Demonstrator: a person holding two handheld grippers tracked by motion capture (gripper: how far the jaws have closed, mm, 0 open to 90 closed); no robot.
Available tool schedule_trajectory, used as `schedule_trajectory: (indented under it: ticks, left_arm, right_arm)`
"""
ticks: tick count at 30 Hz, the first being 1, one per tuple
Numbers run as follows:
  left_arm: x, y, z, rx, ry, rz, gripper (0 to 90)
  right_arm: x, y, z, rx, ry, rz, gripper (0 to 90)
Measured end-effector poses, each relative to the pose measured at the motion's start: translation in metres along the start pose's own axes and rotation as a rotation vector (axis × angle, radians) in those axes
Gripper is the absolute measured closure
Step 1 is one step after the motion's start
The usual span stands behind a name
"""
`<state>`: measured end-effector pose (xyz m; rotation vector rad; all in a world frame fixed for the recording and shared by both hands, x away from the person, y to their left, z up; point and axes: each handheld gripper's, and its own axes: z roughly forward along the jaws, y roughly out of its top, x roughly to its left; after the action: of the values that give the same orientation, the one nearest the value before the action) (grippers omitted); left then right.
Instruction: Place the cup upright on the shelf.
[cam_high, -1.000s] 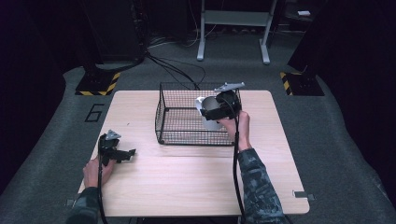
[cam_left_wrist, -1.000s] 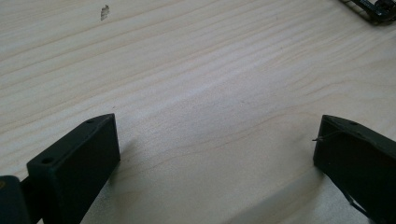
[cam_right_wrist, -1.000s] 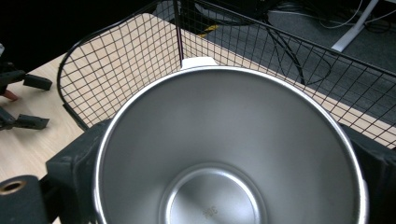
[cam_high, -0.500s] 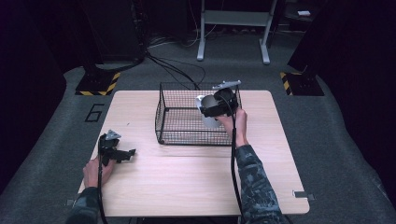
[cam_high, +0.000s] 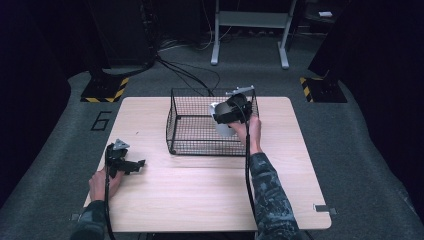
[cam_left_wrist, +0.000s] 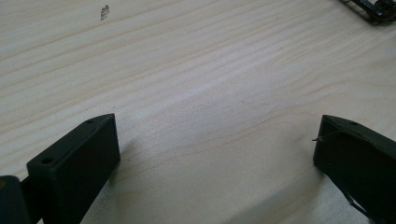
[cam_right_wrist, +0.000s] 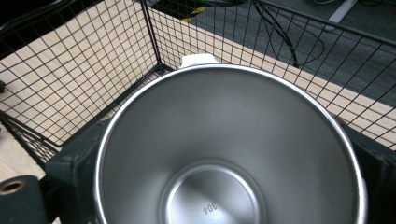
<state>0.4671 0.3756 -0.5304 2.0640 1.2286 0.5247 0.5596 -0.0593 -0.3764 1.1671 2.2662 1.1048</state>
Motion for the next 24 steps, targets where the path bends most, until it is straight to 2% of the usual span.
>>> schedule_trajectory:
  ticks: [6, 8, 12, 13, 16, 21, 22, 23, 24]
  left_arm:
    - [0.001, 0.0, -0.001, 0.008, 0.0, 0.012, 0.3]
    - [0.0, 0.0, 0.0, -0.001, 0.001, 0.0, 0.3]
    - [0.0, 0.0, 0.0, -0.001, 0.001, 0.0, 0.3]
    - [0.001, 0.0, -0.001, 0.013, -0.001, 0.017, 0.3]
    - [0.0, 0.0, 0.0, -0.002, 0.001, 0.0, 0.3]
    - [0.0, 0.0, 0.0, -0.001, 0.001, 0.001, 0.3]
    - [0.001, 0.0, -0.001, 0.008, 0.0, 0.012, 0.3]
    - [0.0, 0.0, 0.0, 0.003, 0.0, 0.004, 0.3]
    - [0.0, 0.0, 0.0, -0.001, 0.001, 0.0, 0.3]
  right_arm:
    - [-0.003, -0.003, 0.008, 0.01, 0.006, 0.028, 5.5]
    - [-0.003, -0.004, 0.01, 0.014, 0.007, 0.038, 5.5]
    - [-0.003, -0.005, 0.014, 0.018, 0.01, 0.038, 5.5]
    - [-0.004, -0.006, 0.015, 0.027, 0.014, 0.029, 5.5]
    - [-0.003, -0.007, 0.018, 0.032, 0.013, 0.042, 5.4]
    - [-0.003, -0.01, 0.024, 0.051, 0.015, 0.04, 5.4]
    - [-0.003, -0.01, 0.024, 0.059, 0.02, 0.04, 5.4]
    - [-0.004, -0.011, 0.025, 0.06, 0.018, 0.032, 5.4]
    - [-0.003, -0.011, 0.026, 0.067, 0.024, 0.047, 5.4]
